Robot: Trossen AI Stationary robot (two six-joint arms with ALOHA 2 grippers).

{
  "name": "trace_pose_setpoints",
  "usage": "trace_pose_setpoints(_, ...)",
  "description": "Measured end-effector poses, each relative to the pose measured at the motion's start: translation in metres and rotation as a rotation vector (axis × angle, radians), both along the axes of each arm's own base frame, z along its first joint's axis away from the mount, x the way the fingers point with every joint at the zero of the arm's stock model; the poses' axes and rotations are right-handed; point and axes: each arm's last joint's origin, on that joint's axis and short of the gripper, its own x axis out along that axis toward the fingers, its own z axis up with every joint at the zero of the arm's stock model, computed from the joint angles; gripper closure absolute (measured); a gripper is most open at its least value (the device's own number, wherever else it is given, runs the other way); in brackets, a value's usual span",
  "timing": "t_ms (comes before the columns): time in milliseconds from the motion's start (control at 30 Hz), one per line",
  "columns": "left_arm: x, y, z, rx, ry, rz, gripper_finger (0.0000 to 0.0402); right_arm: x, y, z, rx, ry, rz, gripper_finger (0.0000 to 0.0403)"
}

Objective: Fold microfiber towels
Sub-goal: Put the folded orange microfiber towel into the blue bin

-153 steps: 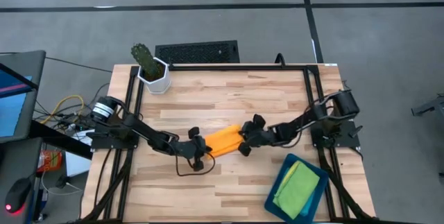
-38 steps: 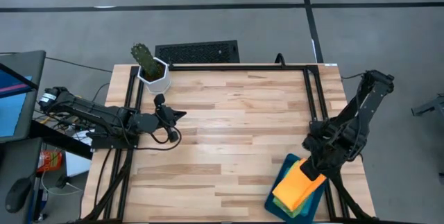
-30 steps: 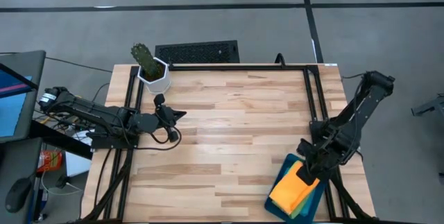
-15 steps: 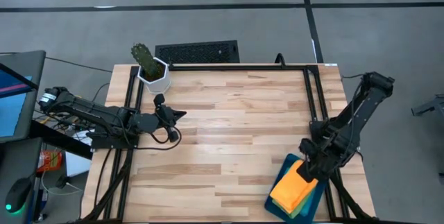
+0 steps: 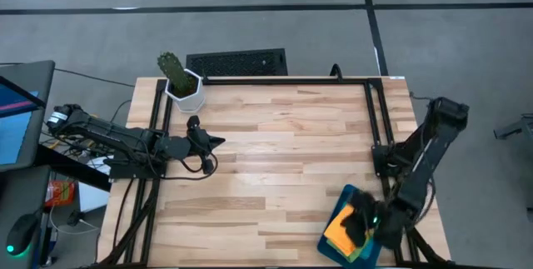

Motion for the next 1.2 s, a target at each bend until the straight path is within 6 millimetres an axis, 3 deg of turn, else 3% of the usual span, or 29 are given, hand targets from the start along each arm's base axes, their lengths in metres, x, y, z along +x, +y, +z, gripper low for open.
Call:
trace_pose_setpoints(133, 0.0, 0.0, 0.0, 0.019, 0.008, -0.008, 0.0401, 0.006, 0.036, -0.029, 0.041, -0.022, 0.065, 0.0386)
trace_pose_setpoints(333, 0.0, 0.0, 0.0, 0.038, 0.012, 0.0, 0.0401, -0.002, 0.067, -0.064, 0.13, 0.015, 0.01, 0.0363)
trace_pose_setpoints(500, 0.0, 0.001, 0.0, 0.041, 0.012, 0.001, 0.0401, -0.016, 0.07, -0.075, 0.1, 0.077, -0.023, 0.0378)
trace_pose_setpoints(600, 0.0, 0.001, 0.0, 0.041, 0.012, 0.0, 0.0401, -0.018, 0.064, -0.069, 0.082, 0.076, -0.037, 0.0392)
trace_pose_setpoints(933, -0.001, 0.001, -0.001, 0.04, 0.023, 0.002, 0.0401, -0.011, 0.042, -0.012, 0.155, -0.023, 0.057, 0.0387)
trace_pose_setpoints(1200, -0.003, 0.001, -0.004, 0.01, 0.043, 0.022, 0.0401, -0.018, 0.052, -0.015, 0.19, 0.082, 0.157, 0.0384)
